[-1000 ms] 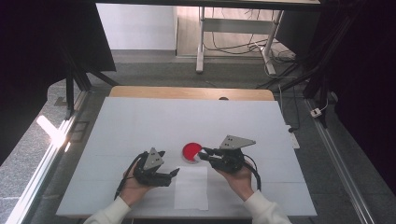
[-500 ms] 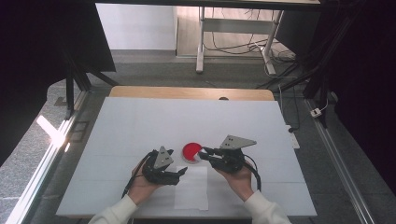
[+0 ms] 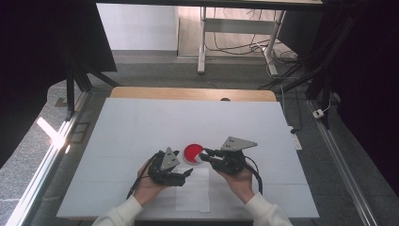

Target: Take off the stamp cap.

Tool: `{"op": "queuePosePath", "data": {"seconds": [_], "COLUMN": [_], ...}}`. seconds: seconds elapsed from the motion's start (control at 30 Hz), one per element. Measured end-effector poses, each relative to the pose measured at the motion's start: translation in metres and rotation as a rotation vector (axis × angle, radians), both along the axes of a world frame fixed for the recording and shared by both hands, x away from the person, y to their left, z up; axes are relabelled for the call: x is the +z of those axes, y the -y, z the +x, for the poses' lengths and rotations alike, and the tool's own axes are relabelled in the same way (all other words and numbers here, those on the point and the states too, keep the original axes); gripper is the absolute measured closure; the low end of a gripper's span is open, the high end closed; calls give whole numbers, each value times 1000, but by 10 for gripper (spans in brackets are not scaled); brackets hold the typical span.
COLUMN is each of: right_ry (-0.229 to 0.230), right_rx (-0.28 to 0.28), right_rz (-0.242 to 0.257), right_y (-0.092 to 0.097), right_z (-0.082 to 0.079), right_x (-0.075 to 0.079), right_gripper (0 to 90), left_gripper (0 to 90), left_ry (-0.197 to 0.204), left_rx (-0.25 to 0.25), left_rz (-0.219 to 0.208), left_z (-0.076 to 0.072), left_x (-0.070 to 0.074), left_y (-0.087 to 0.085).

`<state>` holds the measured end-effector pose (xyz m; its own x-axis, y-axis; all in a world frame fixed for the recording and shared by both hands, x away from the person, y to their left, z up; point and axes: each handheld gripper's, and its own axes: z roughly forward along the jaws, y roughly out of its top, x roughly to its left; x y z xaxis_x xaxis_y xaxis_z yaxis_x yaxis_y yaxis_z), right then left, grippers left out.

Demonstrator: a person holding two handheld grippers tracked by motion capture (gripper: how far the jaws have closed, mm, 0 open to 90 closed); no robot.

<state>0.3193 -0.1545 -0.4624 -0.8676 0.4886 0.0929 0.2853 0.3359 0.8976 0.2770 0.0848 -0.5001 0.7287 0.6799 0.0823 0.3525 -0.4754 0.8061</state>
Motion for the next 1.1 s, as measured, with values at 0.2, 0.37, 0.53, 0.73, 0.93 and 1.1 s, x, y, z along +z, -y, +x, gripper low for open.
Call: {"op": "queuePosePath", "data": {"seconds": [0.2,0.37,0.53,0.73,0.93,1.1], "right_ry": [-8,-14,-23,-34,-63,-80], "right_rx": [-10,-23,-43,-72,-96,-106], "right_rz": [9,11,22,34,51,66], "right_y": [0,-1,-2,-4,-5,-5], "right_z": [0,0,0,-1,-1,-1], "right_x": [-1,-2,-3,-3,-4,-5], "right_gripper": [750,749,750,749,749,749], "left_gripper": [220,221,224,236,270,308], "left_ry": [5,3,6,16,34,49], "left_rx": [-3,-3,-5,8,11,11], "left_rz": [9,12,16,16,22,28], "left_z": [1,3,4,6,8,10], "left_x": [-1,-2,-2,-3,-4,-5], "left_y": [5,8,10,13,15,17]}}
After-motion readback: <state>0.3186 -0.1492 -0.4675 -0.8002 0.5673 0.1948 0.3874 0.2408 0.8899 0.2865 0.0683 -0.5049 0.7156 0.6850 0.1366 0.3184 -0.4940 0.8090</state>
